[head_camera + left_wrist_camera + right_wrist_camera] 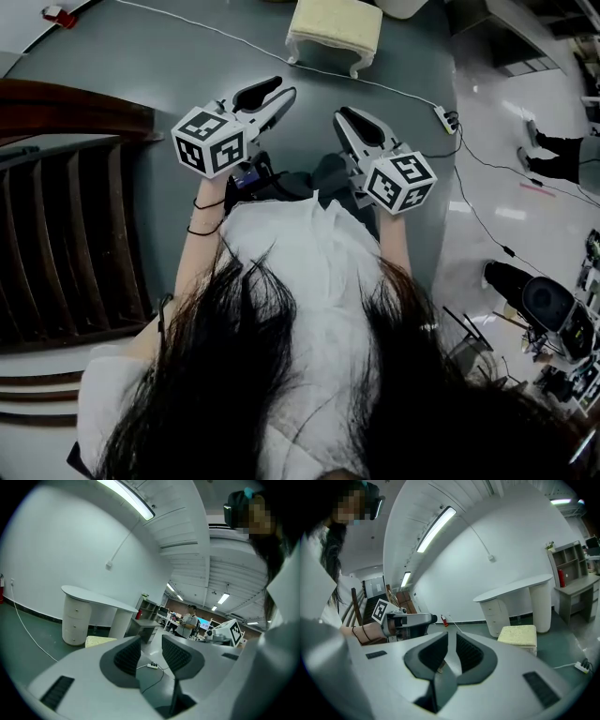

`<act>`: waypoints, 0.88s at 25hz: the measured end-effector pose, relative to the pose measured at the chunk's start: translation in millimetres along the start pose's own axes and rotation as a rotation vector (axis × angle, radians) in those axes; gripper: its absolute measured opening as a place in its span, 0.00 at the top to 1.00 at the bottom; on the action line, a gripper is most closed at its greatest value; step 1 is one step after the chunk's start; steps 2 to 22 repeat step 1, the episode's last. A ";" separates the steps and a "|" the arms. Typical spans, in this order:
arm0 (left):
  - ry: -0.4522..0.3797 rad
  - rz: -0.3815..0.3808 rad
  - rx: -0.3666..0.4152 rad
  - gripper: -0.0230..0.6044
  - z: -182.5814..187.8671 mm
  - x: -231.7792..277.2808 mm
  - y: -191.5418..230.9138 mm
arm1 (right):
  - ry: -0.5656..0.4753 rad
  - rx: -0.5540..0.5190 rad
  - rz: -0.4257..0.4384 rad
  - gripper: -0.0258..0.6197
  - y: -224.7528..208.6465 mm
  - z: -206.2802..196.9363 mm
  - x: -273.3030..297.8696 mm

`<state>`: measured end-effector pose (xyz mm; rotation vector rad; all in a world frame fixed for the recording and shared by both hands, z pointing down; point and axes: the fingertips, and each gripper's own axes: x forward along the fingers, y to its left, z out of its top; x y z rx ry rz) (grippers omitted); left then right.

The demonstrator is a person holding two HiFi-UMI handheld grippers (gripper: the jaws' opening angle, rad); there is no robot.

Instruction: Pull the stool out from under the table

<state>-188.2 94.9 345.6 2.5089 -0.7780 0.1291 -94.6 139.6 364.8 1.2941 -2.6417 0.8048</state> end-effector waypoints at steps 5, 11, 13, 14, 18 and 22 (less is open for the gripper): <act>0.001 0.003 0.000 0.72 -1.3 -1.9 0.5 | 0.000 0.001 0.001 0.85 1.5 -1.5 -0.2; 0.001 0.003 0.000 0.72 -1.3 -1.9 0.5 | 0.000 0.001 0.001 0.85 1.5 -1.5 -0.2; 0.001 0.003 0.000 0.72 -1.3 -1.9 0.5 | 0.000 0.001 0.001 0.85 1.5 -1.5 -0.2; 0.001 0.003 0.000 0.72 -1.3 -1.9 0.5 | 0.000 0.001 0.001 0.85 1.5 -1.5 -0.2; 0.001 0.003 0.000 0.72 -1.3 -1.9 0.5 | 0.000 0.001 0.001 0.85 1.5 -1.5 -0.2; 0.001 0.003 0.000 0.72 -1.3 -1.9 0.5 | 0.000 0.001 0.001 0.85 1.5 -1.5 -0.2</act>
